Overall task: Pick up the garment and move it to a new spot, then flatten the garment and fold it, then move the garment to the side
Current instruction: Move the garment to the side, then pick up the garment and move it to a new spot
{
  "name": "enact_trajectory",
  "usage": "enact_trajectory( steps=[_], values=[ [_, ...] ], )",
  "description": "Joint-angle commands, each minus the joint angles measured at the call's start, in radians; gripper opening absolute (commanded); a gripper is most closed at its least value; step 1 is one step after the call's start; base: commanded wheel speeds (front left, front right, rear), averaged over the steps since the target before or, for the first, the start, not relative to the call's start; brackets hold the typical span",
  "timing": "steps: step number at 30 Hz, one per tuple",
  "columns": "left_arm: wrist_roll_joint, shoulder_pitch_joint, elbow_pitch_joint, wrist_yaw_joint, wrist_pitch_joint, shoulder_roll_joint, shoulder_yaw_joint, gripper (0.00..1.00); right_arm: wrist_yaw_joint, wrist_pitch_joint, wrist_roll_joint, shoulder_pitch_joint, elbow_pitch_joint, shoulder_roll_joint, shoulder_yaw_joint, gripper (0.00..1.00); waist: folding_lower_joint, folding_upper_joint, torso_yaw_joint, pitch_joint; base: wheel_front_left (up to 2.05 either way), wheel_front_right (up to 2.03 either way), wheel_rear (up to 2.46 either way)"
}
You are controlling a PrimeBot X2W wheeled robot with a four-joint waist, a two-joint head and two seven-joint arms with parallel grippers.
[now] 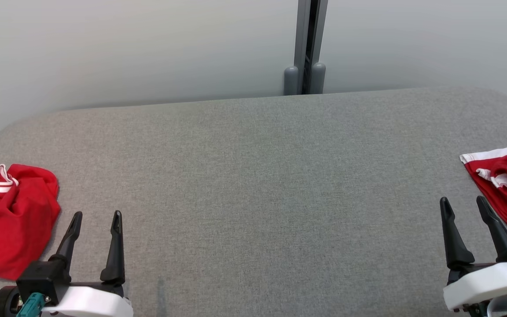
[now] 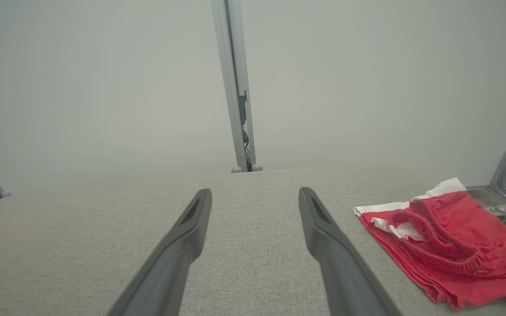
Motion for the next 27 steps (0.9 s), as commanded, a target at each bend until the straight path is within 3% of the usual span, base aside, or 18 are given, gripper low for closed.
enact_trajectory(
  steps=[1,27],
  values=[
    [-0.001,0.011,-0.003,0.007,0.004,0.007,0.000,1.00,-0.001,0.004,-0.004,0.016,-0.006,-0.004,-0.005,1.00,0.0000,-0.0001,0.000,-0.008,0.00,0.00,0.00],
    [-0.007,-0.009,-0.012,0.016,0.019,0.004,-0.024,1.00,-0.001,0.020,0.003,0.043,-0.037,-0.004,-0.015,1.00,0.0000,-0.0001,0.007,-0.006,0.00,0.00,0.00]
  ],
)
